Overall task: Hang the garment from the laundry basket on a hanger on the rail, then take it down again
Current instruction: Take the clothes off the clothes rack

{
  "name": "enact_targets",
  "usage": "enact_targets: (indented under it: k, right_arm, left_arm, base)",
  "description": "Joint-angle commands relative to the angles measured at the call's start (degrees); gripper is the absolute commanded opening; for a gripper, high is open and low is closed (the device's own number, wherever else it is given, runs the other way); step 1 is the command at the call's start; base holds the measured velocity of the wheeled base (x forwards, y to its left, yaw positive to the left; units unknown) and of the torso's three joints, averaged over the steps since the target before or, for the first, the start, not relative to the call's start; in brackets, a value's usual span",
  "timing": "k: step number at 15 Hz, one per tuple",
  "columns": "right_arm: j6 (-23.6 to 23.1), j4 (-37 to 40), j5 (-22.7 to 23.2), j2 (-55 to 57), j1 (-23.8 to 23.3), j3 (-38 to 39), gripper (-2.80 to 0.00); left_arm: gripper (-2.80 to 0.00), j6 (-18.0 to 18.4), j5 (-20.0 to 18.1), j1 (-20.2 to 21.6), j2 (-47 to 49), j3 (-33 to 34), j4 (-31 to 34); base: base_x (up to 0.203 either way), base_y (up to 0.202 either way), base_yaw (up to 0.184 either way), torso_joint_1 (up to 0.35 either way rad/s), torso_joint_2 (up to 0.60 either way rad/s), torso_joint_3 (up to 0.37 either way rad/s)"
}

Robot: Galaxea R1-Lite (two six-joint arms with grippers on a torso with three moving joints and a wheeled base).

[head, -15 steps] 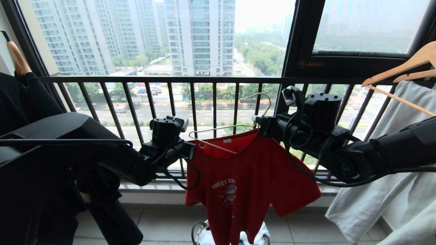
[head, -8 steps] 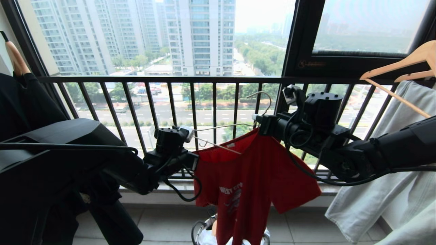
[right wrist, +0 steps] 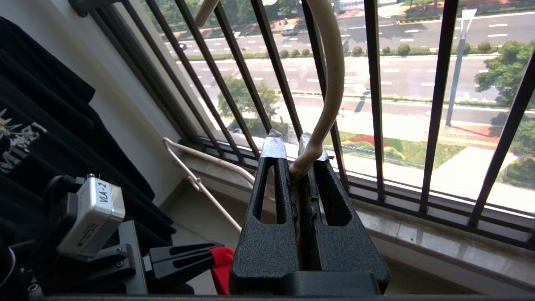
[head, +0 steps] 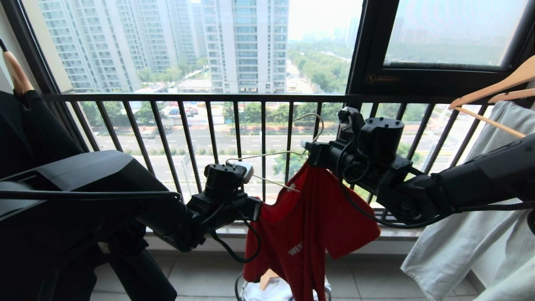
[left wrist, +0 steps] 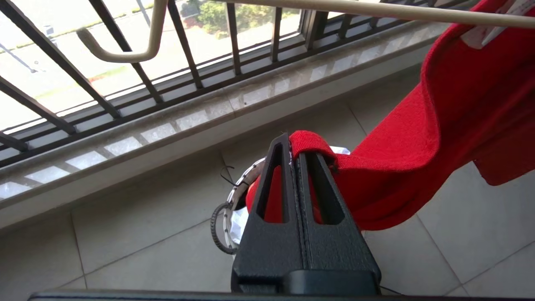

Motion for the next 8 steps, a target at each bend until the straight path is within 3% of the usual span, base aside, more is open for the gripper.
enact_targets:
  k: [1,4,8]
  right_arm:
    - [1.19,-0.44,0.07,1.35,0.29,-0.35,-2.8]
    - [7.2,-0.46,0.14,0.19,0.81,-0.38,-2.8]
    - [9.5,-0.46,0.15,-1.24,1.09,-0.47,-2.8]
  left_arm:
    - [-2.8,-0.88,-0.15,-1.43,-0.8,0.24,-0.25]
    - [-2.8,-1.31,-0.3,-3.22,-1.42,1.64,-0.34]
    - [-2.8,-0.7,0.28,-3.2,-0.93,2.0,-2.28]
  base:
    - [0.0,0.0,0.0,0.0,0.0,0.0]
    - [0.0,0.0,0.0,0.0,0.0,0.0]
    - [0.0,0.0,0.0,0.0,0.0,0.0]
